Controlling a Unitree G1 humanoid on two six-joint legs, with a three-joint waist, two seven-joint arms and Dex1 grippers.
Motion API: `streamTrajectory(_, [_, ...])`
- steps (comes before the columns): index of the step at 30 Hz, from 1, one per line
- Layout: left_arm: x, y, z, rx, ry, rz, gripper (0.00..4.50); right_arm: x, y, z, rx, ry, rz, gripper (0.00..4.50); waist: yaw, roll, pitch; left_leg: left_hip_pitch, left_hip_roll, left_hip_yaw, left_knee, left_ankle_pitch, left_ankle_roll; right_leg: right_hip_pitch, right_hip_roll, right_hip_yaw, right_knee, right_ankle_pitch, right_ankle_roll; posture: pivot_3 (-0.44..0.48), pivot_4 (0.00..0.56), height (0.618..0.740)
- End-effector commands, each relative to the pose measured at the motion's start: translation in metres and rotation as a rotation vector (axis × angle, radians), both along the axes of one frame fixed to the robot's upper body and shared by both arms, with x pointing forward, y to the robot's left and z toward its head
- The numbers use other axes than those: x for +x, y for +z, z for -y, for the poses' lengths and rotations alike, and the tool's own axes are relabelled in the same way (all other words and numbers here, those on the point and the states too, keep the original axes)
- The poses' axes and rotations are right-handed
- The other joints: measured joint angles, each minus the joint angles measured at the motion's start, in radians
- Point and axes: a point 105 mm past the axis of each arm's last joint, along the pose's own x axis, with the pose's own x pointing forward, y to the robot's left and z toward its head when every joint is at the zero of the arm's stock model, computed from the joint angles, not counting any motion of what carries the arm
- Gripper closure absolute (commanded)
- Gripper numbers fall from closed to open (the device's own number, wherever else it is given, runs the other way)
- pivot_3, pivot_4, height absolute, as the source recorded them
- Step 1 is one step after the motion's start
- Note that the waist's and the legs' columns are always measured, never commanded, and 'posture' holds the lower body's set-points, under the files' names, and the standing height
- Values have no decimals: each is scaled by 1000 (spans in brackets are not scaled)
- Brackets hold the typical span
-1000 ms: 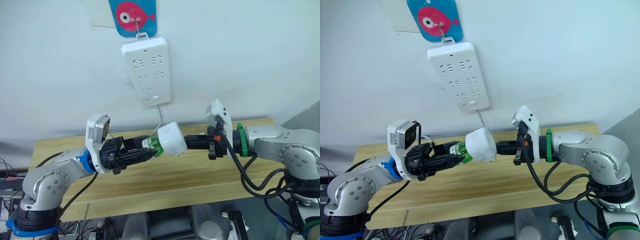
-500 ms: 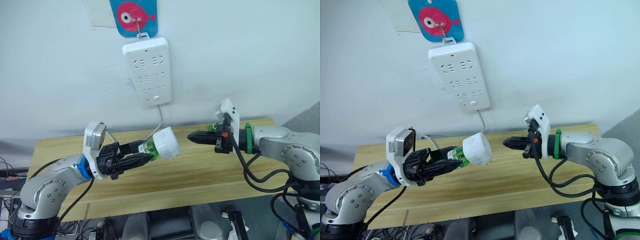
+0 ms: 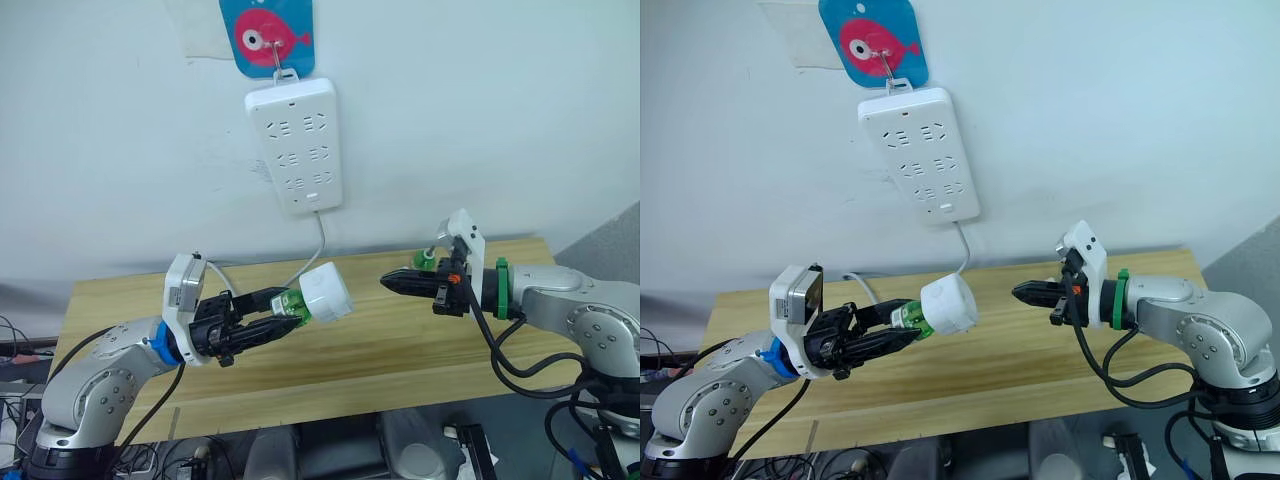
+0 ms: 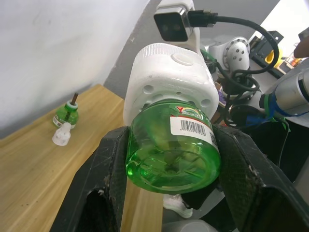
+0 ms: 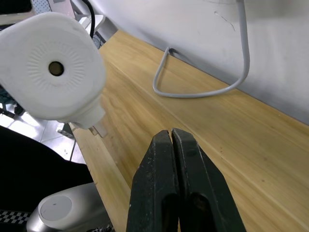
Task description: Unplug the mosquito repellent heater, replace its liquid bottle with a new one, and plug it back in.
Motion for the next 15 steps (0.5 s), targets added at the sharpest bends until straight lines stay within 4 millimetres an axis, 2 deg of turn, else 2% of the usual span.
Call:
streamTrajectory(1, [-1, 3, 1, -7, -17, 34, 2224, -5, 11, 1, 17, 18, 48, 4433, 0, 0, -4, 0, 0, 0, 0, 0, 0, 0, 0, 0, 0, 0, 0, -251, 196, 740])
streamTrajectory(15, [-2, 1, 1, 14, -26, 43, 2224, -5, 13, 5, -7, 45, 58, 4433, -1, 0, -13, 0, 0, 0, 0, 0, 0, 0, 0, 0, 1, 0, 0, -242, 193, 740])
